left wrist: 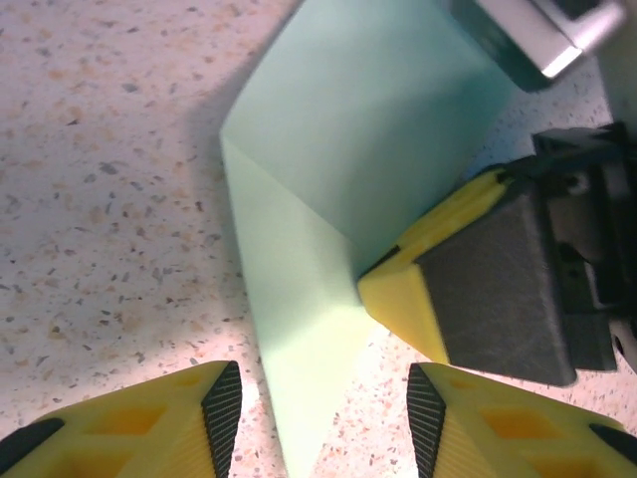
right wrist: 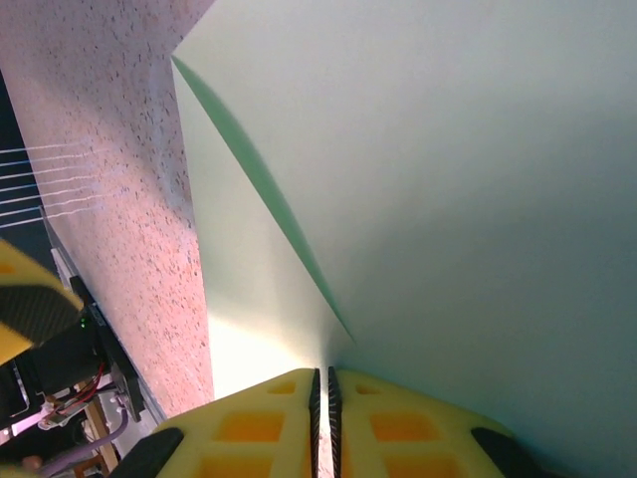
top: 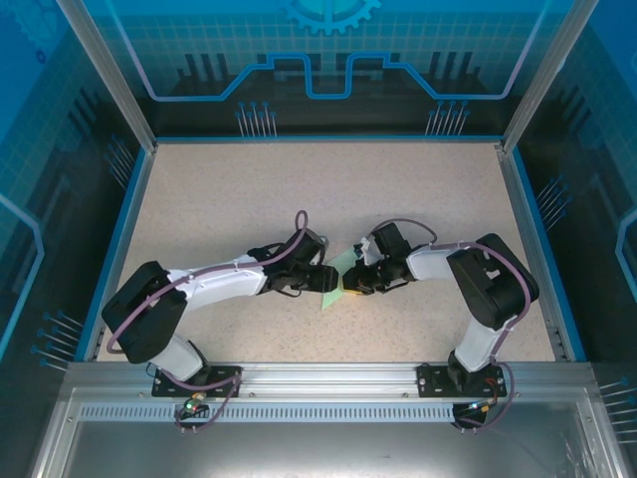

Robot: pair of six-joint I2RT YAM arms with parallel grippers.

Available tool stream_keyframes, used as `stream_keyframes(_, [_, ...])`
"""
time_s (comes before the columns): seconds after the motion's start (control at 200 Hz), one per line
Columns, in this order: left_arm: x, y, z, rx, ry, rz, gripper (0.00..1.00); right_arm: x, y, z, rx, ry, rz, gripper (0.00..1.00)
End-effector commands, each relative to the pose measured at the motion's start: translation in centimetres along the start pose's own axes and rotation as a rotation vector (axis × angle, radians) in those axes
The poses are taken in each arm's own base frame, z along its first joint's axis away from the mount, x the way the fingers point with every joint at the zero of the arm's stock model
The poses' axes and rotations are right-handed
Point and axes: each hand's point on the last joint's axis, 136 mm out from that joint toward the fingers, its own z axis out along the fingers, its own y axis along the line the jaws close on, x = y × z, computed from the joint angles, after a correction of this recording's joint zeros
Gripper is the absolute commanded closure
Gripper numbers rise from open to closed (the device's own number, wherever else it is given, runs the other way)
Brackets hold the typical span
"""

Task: Fold a paper plane with a square sheet of paper (pick it up from the middle)
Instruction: Fold the wing for the fifth time at the center of the table.

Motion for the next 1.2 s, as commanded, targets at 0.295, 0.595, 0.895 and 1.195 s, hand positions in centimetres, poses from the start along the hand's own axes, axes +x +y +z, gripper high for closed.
stream_keyframes(0.295, [0.5, 0.0, 2.4, 0.184, -0.017, -0.184, 0.52, 1.9, -2.9, 0.5, 0.1, 0.026, 0.037, 0.89])
stream_keyframes(0.595, [-0.6, 0.4, 3.2, 0.175, -0.025, -0.156, 0.56, 1.4, -2.7, 0.6, 0.096, 0.023, 0.034, 0.89])
stream_keyframes(0.895, [-1.8, 1.1, 4.1, 0.175, -0.029, -0.153, 0.6, 1.3, -2.4, 0.6, 0.091, 0.024, 0.025, 0.9])
stream_keyframes(1.195, [-2.8, 1.2, 4.5, 0.214, -0.033, -0.165, 0.63, 1.4, -2.5, 0.5, 0.098, 0.024, 0.022, 0.91])
